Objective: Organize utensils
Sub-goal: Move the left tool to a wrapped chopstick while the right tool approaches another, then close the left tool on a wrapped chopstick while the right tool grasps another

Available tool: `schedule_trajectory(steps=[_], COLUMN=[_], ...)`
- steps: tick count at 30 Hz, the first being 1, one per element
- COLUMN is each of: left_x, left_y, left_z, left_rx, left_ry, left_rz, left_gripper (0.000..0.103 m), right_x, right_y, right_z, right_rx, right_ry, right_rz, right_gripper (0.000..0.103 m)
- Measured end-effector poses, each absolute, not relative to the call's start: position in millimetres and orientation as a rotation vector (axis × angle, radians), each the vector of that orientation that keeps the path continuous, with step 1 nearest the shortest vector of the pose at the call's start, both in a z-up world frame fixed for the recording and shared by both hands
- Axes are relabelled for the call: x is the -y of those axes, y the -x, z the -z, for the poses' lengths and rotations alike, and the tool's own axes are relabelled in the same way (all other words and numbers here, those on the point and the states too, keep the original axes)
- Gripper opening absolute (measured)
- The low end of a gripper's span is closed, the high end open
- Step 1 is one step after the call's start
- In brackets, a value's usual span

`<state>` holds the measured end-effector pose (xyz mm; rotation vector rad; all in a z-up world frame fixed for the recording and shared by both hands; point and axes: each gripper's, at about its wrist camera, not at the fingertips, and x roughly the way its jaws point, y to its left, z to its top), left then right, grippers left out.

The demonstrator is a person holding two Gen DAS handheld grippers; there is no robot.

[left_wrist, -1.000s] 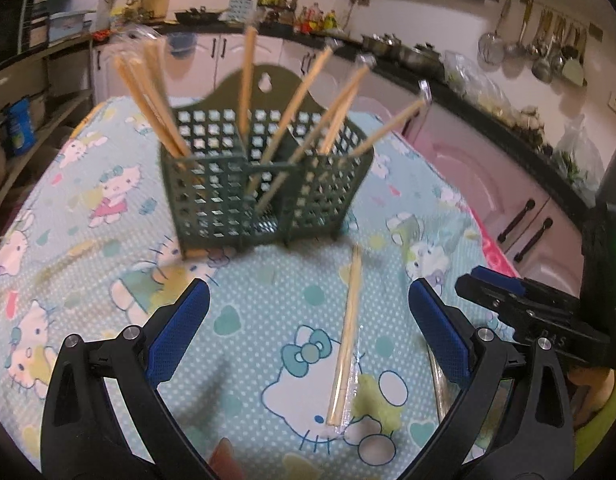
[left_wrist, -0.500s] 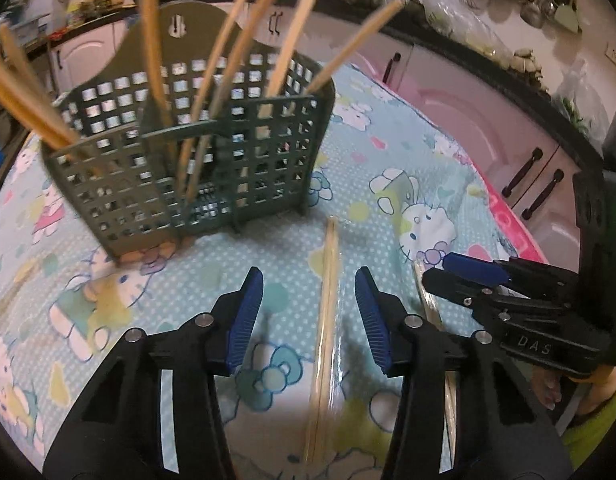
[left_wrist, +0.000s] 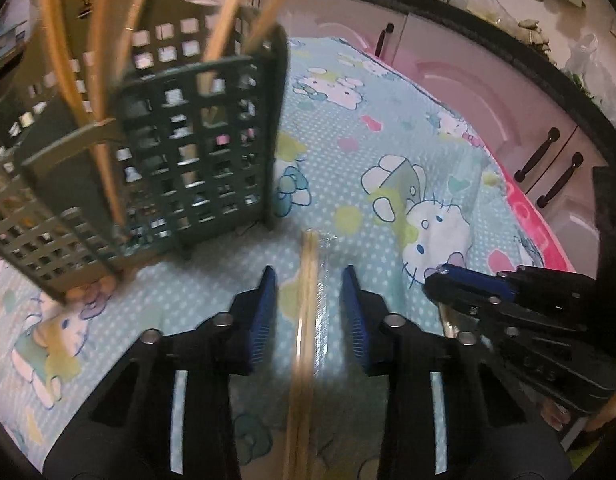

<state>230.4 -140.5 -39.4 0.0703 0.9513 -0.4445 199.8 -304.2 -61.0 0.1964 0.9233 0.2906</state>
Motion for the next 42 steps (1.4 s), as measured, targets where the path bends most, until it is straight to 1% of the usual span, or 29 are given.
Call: schedule_trajectory(steps=[2,4,13,14,17,18,20,30,42], left_x=[145.9,150.8,164.1,165.0,165.6,165.2,164.8,148.1,76.9], left_y=[-234.2,-238.1,-251.2,-252.6,-255.8,-256.1,-254.4,-230.7,-194.9], left_z=[43.6,48.4,52.9,53.0,51.8,50.4,46.9,6.4,-68.7], left_rx=[-0.955,-0.967,-0.959,-0.958,-0.963,-0.963,-0.959,-0.885,-0.718], left_ry=[-0.081,-0.086,-0.124,-0.125,-0.108,-0.104,-0.101,-0.01,0.12], left_rz=[0.443,0.446,0.422,0.418,0.414,0.414,0.421,0.467,0.442], left_gripper=[0.021,0.019,0.019,0.015,0.011,0.005,0.002,0.001,0.001], right_x=[310.8,316.1,325.9,326.1,328.1,329.1,330.6,324.1,285.7], right_y=[-200.3,-201.0,-201.1,-200.4,-199.5,-198.8,-197.9,-180.9,-158.0], right_z=[60.0,58.9,41.0,38.6,29.3,25.8,20.7,-5.4,-57.1], right_rx=[-0.918,-0.913,-0.859,-0.854,-0.829,-0.821,-0.809,-0.75,-0.636], right_ry=[-0.221,-0.239,-0.271,-0.27,-0.266,-0.265,-0.266,-0.253,-0.193], right_rz=[-0.288,-0.287,-0.301,-0.302,-0.307,-0.305,-0.307,-0.333,-0.408], right_gripper=[0.012,0.012,0.01,0.01,0.01,0.009,0.009,0.009,0.008])
